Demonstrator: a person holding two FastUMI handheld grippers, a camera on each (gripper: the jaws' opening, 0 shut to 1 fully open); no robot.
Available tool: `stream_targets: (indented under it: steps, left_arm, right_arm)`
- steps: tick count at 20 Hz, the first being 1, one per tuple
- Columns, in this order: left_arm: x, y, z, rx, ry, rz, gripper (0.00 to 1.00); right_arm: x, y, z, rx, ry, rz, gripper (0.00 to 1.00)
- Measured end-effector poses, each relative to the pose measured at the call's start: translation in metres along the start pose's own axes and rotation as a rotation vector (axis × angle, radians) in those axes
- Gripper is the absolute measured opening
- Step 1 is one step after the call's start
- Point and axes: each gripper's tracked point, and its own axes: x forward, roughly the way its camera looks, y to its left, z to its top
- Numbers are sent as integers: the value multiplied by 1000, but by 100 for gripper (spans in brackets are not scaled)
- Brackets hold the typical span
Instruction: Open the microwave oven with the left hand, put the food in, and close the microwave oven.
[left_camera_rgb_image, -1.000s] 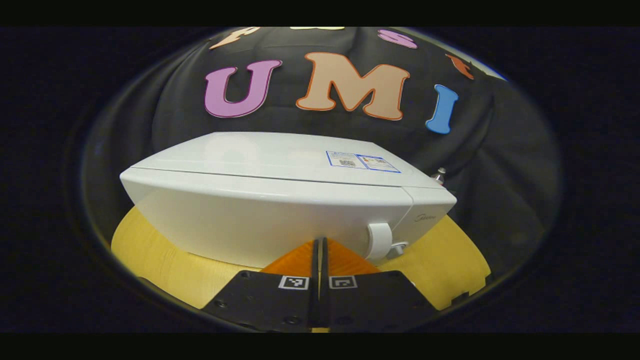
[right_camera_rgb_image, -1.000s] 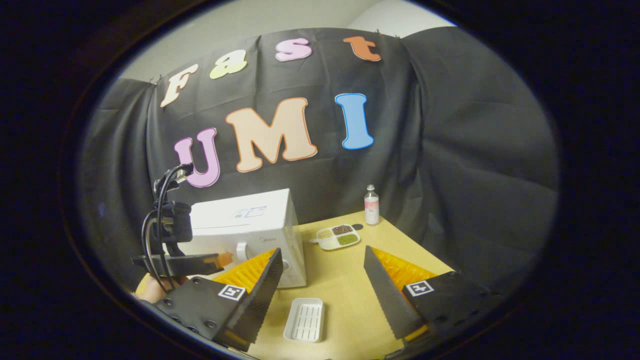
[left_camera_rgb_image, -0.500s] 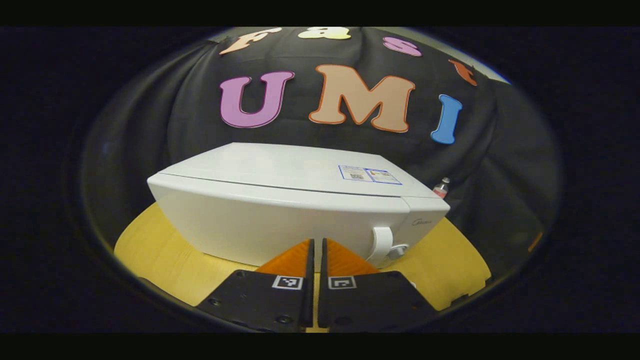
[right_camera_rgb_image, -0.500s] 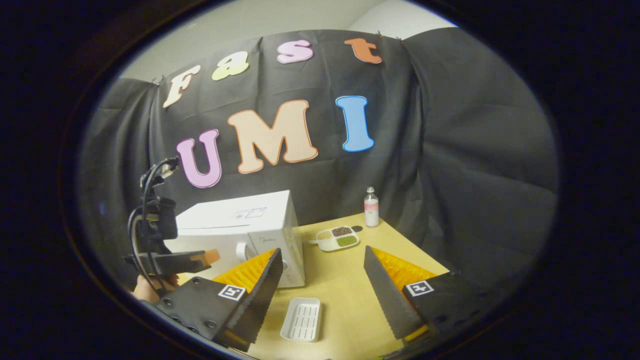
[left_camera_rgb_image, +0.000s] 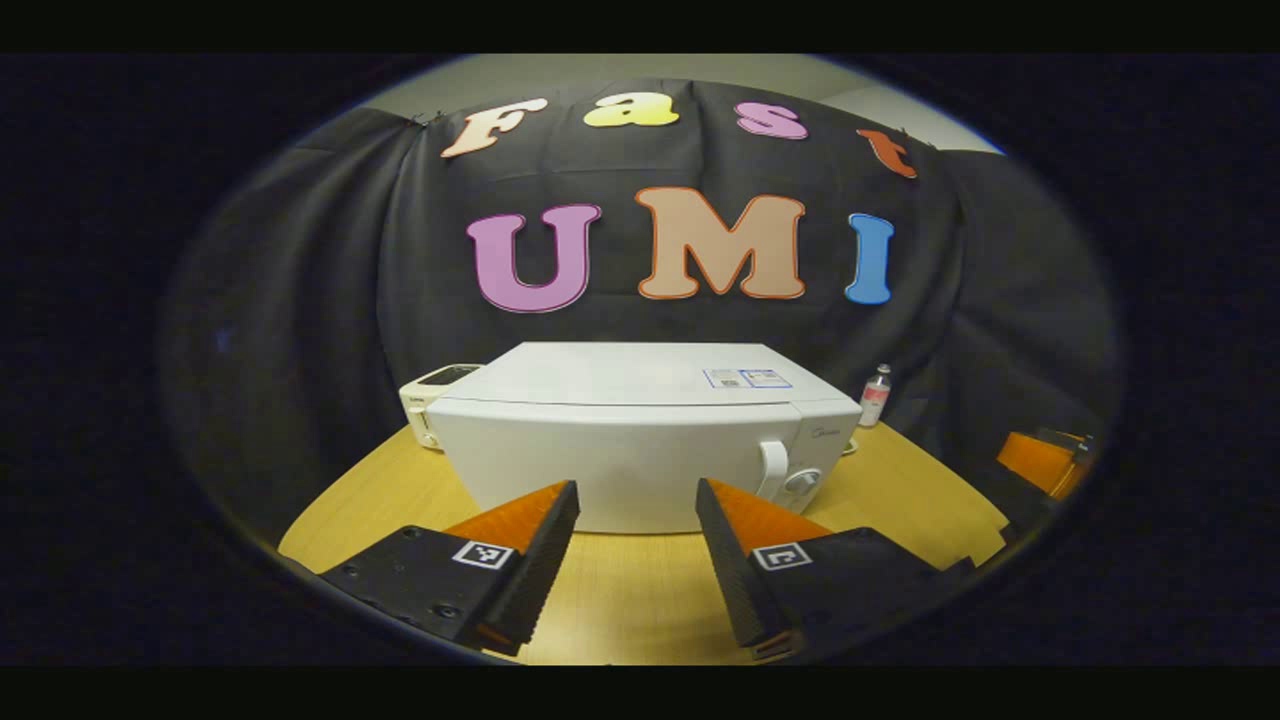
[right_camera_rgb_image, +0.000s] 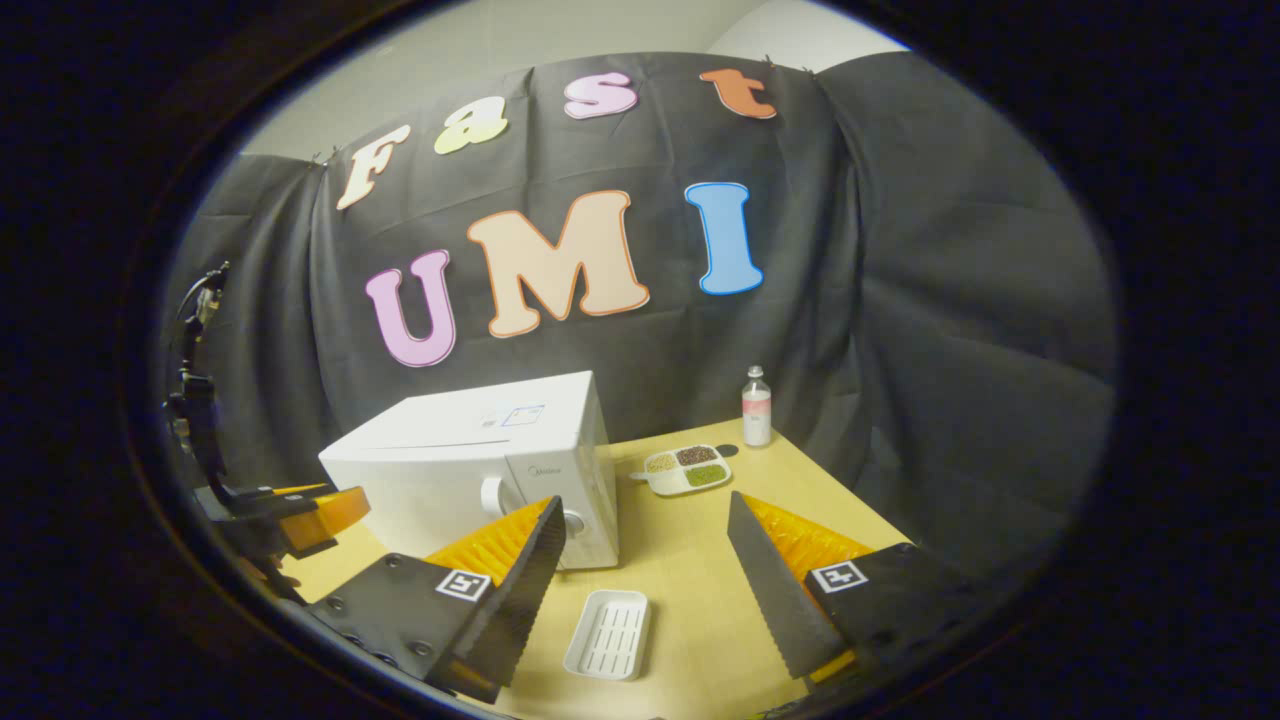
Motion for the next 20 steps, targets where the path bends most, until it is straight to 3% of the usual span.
stream_targets:
  steps: [1, 4, 20]
  left_arm:
    - [-6, 3, 0, 12, 4, 5, 76]
    - [-26, 10, 1, 12, 7, 39, 100]
    - [-63, 8, -29, -55, 77, 149, 100]
  right_arm:
    - [-1, 2, 0, -6, 1, 8, 92]
    - [-1, 2, -1, -35, 6, 21, 92]
    - [-4, -3, 2, -79, -17, 91, 92]
